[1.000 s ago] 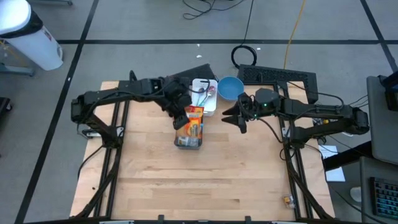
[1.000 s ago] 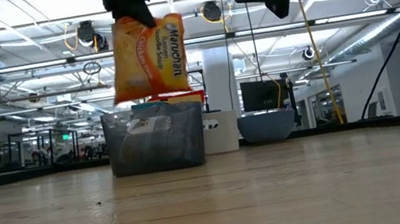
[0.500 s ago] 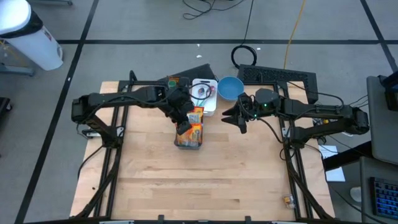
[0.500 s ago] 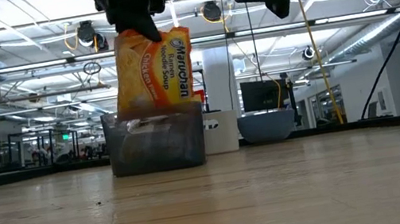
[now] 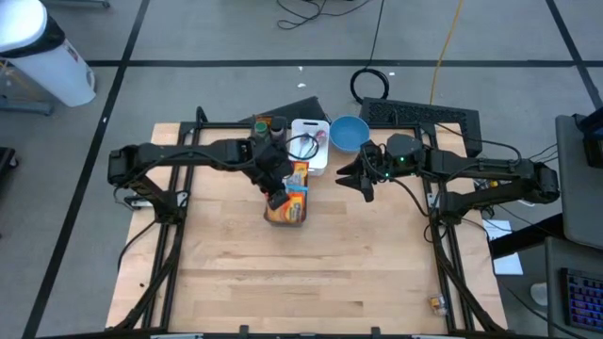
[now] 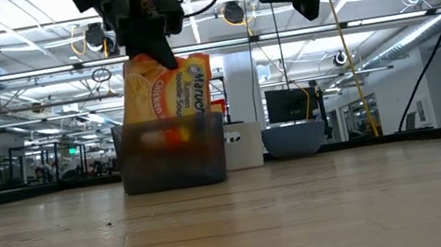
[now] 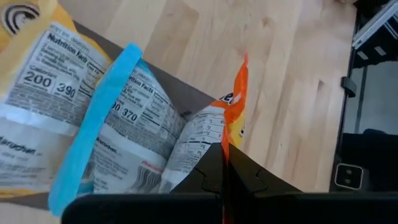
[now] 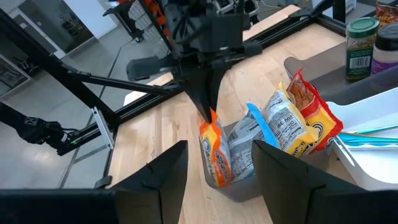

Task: Pick & Place Food Item
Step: Put the orange noodle pack into the bottom black bin

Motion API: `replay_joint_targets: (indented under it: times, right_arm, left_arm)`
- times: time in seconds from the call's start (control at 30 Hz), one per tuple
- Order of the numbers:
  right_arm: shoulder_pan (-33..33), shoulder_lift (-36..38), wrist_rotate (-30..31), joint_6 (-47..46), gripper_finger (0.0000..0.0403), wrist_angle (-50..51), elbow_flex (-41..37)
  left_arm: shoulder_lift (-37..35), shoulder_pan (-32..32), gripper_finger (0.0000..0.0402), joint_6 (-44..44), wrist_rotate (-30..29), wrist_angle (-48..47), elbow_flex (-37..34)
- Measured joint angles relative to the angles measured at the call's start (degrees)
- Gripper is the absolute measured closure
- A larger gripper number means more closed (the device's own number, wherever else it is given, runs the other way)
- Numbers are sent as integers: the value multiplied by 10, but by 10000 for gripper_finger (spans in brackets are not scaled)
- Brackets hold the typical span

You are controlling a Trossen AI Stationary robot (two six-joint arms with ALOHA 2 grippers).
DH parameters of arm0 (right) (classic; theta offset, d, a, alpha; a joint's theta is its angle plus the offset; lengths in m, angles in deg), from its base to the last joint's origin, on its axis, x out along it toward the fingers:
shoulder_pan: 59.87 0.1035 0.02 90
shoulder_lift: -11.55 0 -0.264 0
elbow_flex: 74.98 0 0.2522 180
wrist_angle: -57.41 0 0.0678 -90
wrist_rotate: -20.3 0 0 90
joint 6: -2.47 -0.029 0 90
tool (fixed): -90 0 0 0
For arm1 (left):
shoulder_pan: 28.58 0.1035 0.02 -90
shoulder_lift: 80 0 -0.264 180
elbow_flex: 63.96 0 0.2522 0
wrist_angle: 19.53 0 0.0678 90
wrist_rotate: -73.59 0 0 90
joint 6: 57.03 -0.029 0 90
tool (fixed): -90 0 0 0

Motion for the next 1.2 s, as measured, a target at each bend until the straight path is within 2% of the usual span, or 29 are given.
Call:
replay_joint_targets:
  times: [0.5, 0.83, 1.2]
  right_arm:
    - [0, 0, 0, 4, 232, 0, 0]
    - [0, 0, 0, 1, 232, 0, 0]
    - [9, 0, 0, 0, 232, 0, 0]
  left_arm:
    - [-1, -16, 400, 32, -26, 150, -115]
    - [-1, -16, 398, 27, -50, 155, -132]
    - [1, -16, 392, 27, -50, 196, -133]
